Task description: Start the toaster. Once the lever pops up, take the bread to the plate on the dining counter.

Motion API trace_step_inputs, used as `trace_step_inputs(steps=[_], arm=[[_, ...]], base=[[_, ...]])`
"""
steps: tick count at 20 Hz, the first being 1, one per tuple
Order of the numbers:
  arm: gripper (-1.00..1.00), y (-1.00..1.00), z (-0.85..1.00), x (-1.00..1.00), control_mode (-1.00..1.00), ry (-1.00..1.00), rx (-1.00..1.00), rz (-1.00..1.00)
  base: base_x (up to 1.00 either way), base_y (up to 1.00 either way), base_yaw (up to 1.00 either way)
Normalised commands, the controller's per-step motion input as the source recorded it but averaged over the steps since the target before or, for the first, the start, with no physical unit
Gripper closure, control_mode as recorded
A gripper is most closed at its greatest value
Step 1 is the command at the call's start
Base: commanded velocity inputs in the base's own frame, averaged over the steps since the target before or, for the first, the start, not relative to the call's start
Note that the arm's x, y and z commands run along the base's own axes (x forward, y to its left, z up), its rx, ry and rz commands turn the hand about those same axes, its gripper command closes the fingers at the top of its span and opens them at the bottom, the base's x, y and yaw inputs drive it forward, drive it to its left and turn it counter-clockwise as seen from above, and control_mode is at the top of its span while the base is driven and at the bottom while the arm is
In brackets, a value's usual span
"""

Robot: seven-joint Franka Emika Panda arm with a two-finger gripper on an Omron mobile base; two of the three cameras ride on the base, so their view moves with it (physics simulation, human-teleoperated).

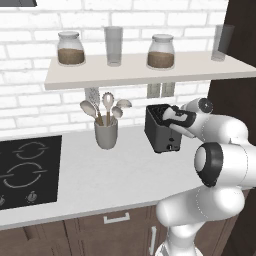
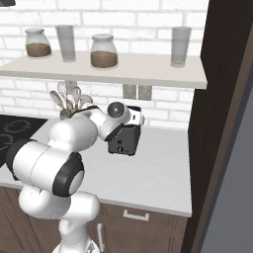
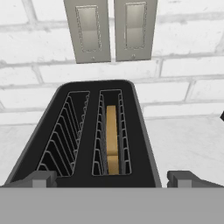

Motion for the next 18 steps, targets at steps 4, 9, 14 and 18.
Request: trace_step_inputs(steps=[4, 9, 14, 18], arm=[[-1.0, 0.0, 0.0, 0.0, -1.0, 0.0, 0.0, 0.0], [-1.0, 0.0, 0.0, 0.0, -1.0, 0.0, 0.0, 0.0], [-1.0, 0.0, 0.0, 0.0, -1.0, 0.0, 0.0, 0.0], [-1.0, 0.0, 0.0, 0.0, -1.0, 0.0, 0.0, 0.0]], base=[[0.0, 0.0, 0.0], [0.0, 0.0, 0.0], [0.0, 0.0, 0.0], [0.0, 0.0, 0.0]])
